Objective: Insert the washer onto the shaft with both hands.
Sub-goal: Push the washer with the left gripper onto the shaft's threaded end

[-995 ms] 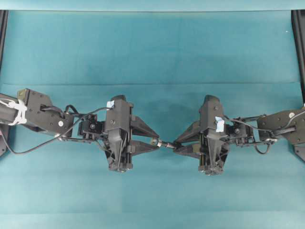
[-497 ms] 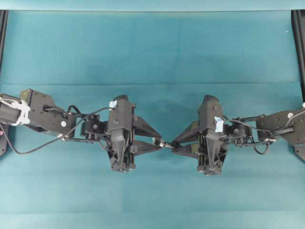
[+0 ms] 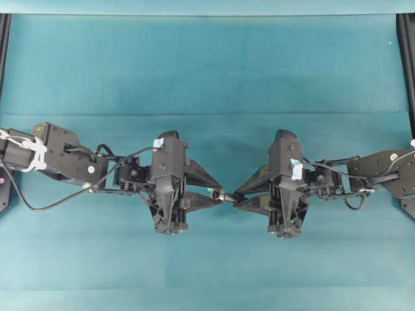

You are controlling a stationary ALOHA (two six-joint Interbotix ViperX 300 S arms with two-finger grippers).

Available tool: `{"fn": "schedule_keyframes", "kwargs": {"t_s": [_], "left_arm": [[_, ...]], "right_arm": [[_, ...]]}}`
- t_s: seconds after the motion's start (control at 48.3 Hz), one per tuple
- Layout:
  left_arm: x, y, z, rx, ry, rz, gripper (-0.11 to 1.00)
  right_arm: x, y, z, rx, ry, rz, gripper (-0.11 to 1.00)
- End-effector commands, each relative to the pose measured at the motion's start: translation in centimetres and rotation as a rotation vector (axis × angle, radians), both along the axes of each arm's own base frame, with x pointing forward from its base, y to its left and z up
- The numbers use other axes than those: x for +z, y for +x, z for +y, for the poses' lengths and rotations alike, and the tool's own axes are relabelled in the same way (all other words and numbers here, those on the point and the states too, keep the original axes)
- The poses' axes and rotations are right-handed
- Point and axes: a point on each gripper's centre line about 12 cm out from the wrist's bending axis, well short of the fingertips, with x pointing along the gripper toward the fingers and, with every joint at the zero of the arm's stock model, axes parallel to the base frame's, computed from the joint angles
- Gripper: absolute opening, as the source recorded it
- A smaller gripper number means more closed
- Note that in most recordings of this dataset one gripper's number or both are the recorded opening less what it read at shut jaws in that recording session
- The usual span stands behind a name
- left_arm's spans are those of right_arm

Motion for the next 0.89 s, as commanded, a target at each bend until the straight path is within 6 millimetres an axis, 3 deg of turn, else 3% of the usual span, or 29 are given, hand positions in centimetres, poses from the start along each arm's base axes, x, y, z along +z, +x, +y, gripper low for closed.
{"fn": "schedule_keyframes", "kwargs": {"t_s": [0.0, 0.87], "left_arm": [[0.77, 0.66, -0.04, 0.001, -0.003, -0.029, 0.36], [0.33, 1.34, -0.09, 0.000, -0.001, -0.023, 0.36]], "right_arm": [[0.80, 0.53, 0.16, 0.000, 0.008, -0.033, 0.01], [0.41, 0.84, 0.20, 0.004, 0.001, -0.025, 0.01]]}}
